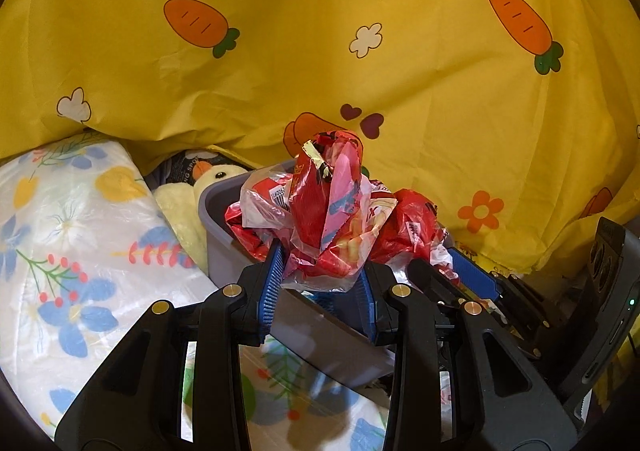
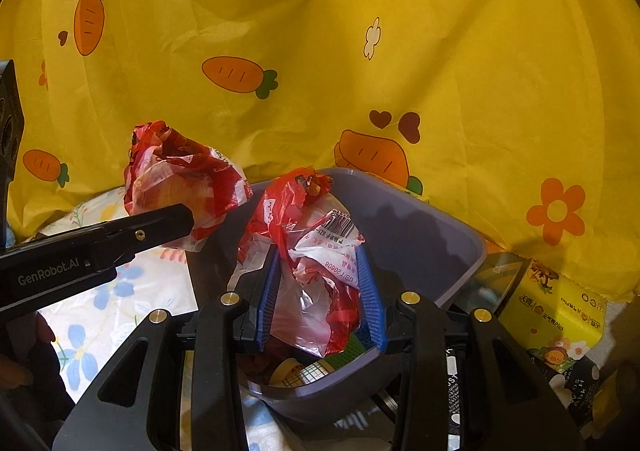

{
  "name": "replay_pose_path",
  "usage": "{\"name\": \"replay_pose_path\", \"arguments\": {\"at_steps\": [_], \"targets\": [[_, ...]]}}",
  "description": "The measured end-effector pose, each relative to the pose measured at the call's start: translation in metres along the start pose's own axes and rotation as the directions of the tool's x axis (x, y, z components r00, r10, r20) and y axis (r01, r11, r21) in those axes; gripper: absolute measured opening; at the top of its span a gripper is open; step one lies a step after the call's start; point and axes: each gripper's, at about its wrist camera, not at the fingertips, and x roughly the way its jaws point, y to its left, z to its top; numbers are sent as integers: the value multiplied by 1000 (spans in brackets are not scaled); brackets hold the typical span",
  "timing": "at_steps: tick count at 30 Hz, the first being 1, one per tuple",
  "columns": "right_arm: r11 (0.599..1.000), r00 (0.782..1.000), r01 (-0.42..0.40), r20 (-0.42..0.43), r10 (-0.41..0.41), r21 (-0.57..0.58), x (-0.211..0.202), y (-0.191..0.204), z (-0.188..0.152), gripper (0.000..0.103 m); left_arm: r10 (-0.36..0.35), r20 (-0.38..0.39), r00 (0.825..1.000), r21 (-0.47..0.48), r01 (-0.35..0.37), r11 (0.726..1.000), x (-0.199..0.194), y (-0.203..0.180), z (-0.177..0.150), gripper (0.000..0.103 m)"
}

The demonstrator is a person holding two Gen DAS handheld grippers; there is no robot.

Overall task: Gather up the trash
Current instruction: 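Open both tools over the grey bin to drop the red wrappers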

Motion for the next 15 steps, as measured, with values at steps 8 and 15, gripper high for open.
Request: {"name": "replay_pose_path", "arguments": {"at_steps": [8,15], "targets": [[1000,1000,3,-11,-3,-3,5,0,-1,39,-8,-22,1000,-7,8,1000,12,2,0,33],[1000,1000,4,-22,-4,-2,8,-2,-2,39,-25,-36,999,-23,24,999,22,3,-3,33]]}}
